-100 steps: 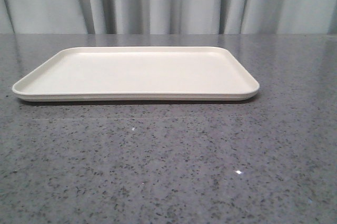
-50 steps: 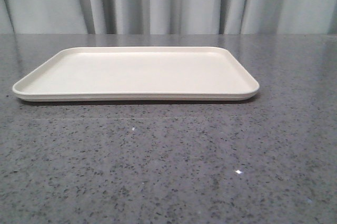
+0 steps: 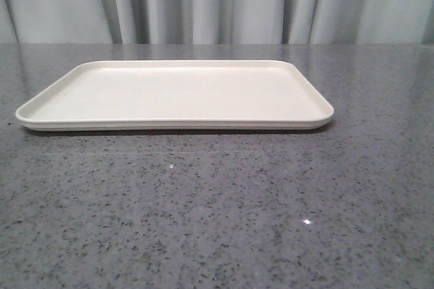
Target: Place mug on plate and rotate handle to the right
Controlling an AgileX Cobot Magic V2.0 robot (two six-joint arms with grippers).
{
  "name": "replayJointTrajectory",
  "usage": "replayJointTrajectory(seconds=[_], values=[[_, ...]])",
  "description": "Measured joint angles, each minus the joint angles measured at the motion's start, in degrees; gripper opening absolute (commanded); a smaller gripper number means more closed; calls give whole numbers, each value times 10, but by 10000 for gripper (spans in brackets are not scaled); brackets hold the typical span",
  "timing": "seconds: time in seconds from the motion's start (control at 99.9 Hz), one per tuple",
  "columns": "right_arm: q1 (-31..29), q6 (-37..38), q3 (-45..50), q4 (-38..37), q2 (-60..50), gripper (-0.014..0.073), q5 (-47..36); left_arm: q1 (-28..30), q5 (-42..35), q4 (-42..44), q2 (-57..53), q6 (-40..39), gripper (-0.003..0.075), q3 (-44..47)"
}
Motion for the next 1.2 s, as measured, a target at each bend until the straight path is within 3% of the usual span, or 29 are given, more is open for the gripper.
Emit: replayJointTrajectory(seconds=[0.14,0.32,0.42,0.611,0.731,1.201], values=[[0,0,-35,24,44,439,15,0,66,3,43,7,-18,-54],[0,-1,-40,30,57,444,18,0,155,4,91,28,1,-114],[0,-1,-40,32,57,444,7,0,190,4,112,39,83,-139],[0,-1,-40,33,57,444,-6,0,240,2,134,43,309,-169],[0,-1,-40,33,57,444,-6,0,271,0,139,43,391,-182],[0,-2,-40,17,57,444,-8,0,505,-6,230,47,394,-319]])
